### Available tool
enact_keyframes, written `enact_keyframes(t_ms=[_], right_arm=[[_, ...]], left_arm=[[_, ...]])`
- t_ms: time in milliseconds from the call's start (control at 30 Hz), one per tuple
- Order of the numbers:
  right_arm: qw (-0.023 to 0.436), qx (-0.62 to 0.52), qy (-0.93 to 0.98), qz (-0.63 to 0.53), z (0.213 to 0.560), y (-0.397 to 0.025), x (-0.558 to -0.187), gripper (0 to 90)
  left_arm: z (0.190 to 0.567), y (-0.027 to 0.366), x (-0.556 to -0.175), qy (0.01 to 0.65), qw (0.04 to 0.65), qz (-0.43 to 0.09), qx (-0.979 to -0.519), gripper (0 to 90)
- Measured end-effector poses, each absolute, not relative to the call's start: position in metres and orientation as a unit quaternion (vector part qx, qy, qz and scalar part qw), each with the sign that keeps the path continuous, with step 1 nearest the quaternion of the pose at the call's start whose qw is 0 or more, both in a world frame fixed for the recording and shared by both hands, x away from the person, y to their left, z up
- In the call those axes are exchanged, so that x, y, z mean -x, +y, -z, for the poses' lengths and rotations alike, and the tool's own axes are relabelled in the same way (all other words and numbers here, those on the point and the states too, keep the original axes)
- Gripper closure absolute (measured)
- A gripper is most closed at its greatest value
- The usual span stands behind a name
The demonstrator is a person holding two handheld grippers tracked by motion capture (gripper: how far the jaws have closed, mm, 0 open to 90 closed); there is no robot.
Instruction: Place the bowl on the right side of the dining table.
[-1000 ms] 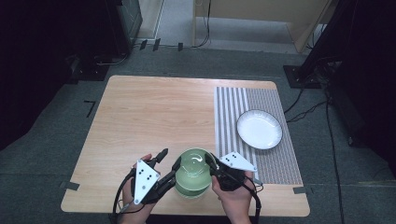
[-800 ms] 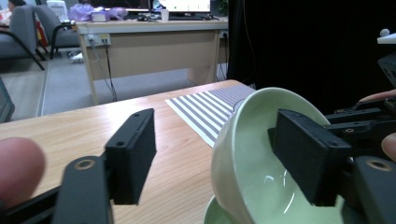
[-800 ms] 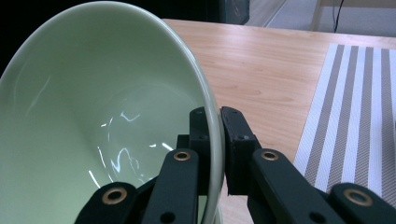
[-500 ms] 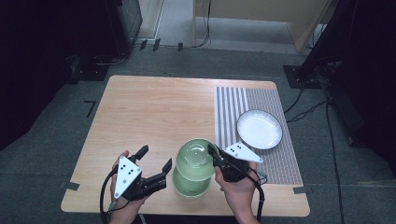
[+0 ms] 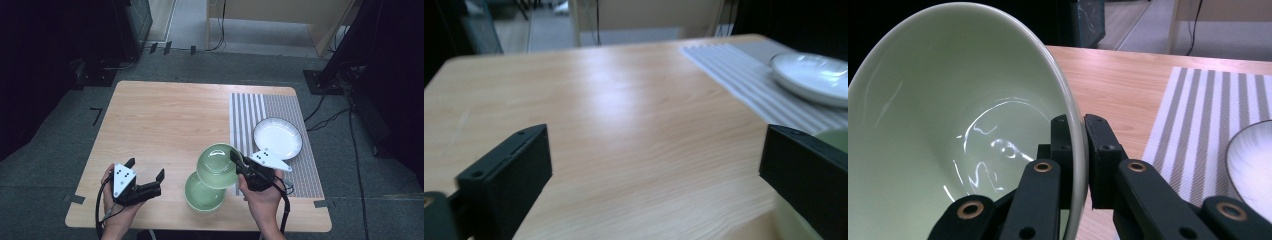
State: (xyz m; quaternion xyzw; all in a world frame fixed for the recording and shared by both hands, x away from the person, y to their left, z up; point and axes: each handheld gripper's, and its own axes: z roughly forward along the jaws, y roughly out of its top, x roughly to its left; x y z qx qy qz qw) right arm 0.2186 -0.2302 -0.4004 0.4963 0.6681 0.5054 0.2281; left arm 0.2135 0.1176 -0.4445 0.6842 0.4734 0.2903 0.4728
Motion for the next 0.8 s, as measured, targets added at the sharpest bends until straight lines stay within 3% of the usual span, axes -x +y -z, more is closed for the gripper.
enact_keyframes(t_ms=[467,800], right_arm=[[0.232,-0.520,0.654,-0.498,0.406,-0.249,-0.224,85.0],[0.236,-0.532,0.646,-0.495,0.408,-0.259,-0.227,85.0]], left_arm=[[0.498,0.151,-0.243,0.544,0.336,-0.287,-0.713,0.0],[0.515,0.163,-0.251,0.561,0.287,-0.285,-0.722,0.0]])
